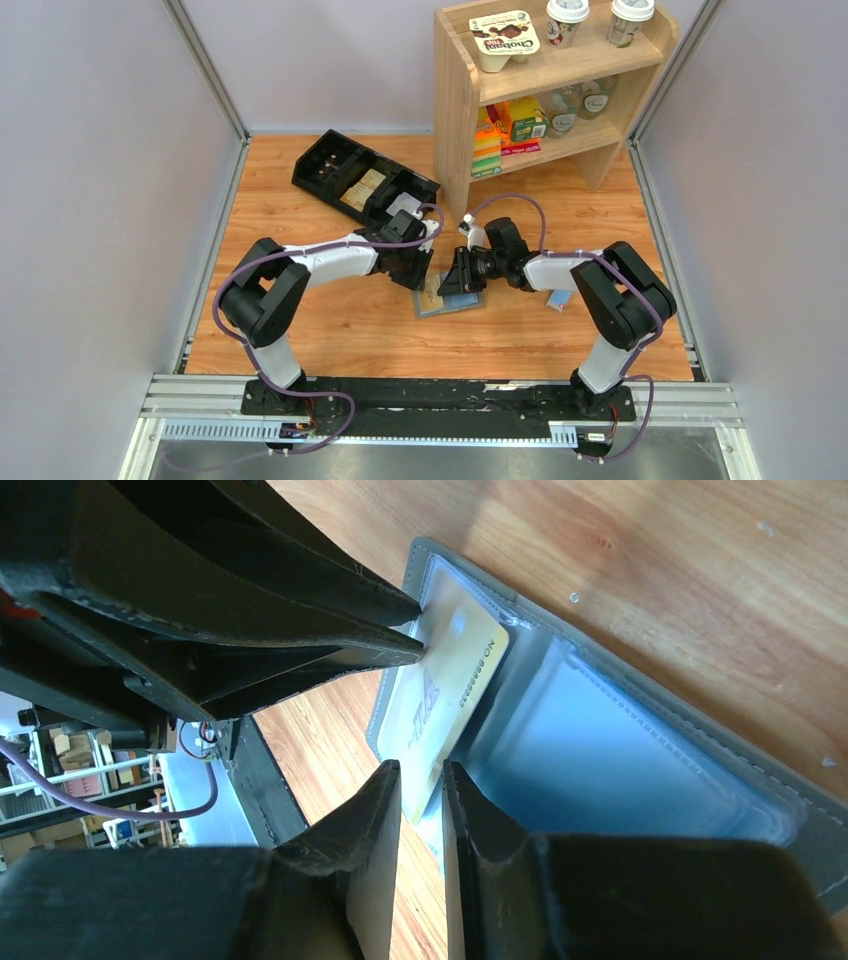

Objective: Take the credit cards out of the card holder
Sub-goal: Remove the credit card from the card holder.

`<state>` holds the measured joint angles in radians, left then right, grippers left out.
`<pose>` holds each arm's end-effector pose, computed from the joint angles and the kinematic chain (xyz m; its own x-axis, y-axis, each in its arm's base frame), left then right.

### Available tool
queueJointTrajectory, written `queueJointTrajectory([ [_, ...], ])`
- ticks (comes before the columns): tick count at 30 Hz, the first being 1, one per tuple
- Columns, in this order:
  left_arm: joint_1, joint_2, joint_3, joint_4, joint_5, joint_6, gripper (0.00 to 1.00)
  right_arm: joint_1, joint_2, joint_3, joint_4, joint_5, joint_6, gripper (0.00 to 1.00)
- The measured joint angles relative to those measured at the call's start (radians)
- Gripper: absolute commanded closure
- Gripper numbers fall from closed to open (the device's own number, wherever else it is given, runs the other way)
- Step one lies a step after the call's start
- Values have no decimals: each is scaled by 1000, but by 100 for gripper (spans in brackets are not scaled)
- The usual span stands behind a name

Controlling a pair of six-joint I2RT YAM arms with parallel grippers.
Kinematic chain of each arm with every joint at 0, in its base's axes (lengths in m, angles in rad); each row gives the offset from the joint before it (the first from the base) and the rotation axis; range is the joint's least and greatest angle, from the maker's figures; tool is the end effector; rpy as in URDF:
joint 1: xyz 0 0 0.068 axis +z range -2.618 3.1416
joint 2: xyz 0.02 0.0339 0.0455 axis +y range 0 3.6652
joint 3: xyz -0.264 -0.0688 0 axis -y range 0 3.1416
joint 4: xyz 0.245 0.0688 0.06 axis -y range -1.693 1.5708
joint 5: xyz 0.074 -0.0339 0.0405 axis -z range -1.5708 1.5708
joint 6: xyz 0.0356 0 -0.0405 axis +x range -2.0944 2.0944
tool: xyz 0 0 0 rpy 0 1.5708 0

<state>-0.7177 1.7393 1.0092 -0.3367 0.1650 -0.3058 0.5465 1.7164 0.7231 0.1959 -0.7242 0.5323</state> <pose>0.2519 -0.2277 0.1595 -0.8423 0.3412 -0.4172 0.4770 0.8322 -0.2825 0.2549 0.1826 0.1302 -0.9250 -0.1177 -0.3613 -0.3659 0.5329 0.7630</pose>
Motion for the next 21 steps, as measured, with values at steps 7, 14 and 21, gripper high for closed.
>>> queueJointTrajectory([
  [7, 1, -8, -14, 19, 2, -3, 76, 0, 40, 23, -26, 9, 28, 78],
  [14, 13, -9, -21, 27, -11, -4, 84, 7, 98, 89, -96, 15, 57, 77],
  [21, 16, -11, -27, 34, -14, -6, 90, 6, 108, 89, -79, -3, 107, 81],
])
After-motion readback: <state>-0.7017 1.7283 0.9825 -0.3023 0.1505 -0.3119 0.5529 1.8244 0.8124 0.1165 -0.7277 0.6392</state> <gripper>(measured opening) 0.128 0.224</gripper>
